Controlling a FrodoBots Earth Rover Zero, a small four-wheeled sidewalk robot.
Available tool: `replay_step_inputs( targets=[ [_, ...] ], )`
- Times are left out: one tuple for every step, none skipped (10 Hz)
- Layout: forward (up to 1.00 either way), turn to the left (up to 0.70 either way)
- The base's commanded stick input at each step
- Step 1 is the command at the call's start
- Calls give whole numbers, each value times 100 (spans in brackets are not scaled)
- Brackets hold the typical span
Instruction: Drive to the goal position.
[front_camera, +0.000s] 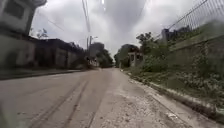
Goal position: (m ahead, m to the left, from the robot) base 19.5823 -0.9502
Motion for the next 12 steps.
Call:
replay_step_inputs(
  targets=[
    [70,-19],
    [70,-4],
    [70,0],
    [70,-8],
    [70,-34],
    [70,-34],
    [70,-34],
    [70,-17],
    [70,0],
    [70,0],
    [70,0],
    [70,0]
  ],
)
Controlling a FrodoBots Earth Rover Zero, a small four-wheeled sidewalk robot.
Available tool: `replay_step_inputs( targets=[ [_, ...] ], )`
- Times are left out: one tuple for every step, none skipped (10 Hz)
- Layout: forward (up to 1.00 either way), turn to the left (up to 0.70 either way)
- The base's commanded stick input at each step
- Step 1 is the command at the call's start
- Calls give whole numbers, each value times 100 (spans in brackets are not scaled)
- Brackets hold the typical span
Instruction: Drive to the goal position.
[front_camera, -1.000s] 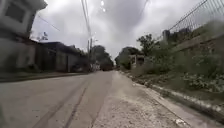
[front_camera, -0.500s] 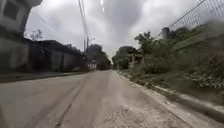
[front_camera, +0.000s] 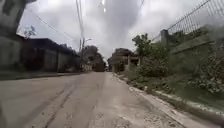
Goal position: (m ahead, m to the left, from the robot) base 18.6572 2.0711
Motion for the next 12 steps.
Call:
replay_step_inputs(
  targets=[
    [70,-5],
    [70,-25],
    [70,-35],
    [70,-35],
    [70,-35],
    [70,-35],
    [70,-35],
    [70,-29],
    [70,-7],
    [70,-2],
    [70,0],
    [70,0]
  ],
)
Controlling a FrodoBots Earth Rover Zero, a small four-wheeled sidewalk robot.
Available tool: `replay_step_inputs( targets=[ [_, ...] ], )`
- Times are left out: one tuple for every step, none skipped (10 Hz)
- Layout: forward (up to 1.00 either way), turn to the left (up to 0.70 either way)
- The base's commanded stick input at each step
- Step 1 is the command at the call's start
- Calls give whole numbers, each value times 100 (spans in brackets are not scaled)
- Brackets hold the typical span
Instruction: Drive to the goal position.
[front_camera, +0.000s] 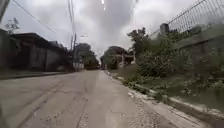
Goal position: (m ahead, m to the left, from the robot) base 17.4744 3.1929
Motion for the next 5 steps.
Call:
replay_step_inputs(
  targets=[
    [70,0],
    [70,0],
    [70,-1],
    [70,-3],
    [70,-35]
  ],
)
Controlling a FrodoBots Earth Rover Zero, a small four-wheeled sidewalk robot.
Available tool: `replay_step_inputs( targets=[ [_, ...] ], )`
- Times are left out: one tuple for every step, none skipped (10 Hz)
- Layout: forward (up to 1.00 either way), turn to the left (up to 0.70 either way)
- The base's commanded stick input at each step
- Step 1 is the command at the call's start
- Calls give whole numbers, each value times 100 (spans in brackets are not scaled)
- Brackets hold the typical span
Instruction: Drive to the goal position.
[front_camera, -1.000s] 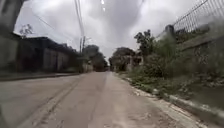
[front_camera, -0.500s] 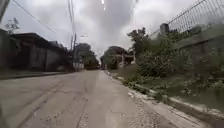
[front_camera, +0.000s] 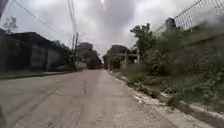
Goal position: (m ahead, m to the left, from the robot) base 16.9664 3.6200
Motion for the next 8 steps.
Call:
replay_step_inputs(
  targets=[
    [70,-35],
    [70,-35],
    [70,-35],
    [70,-35],
    [70,-35],
    [70,-35],
    [70,-35],
    [70,-35]
  ],
)
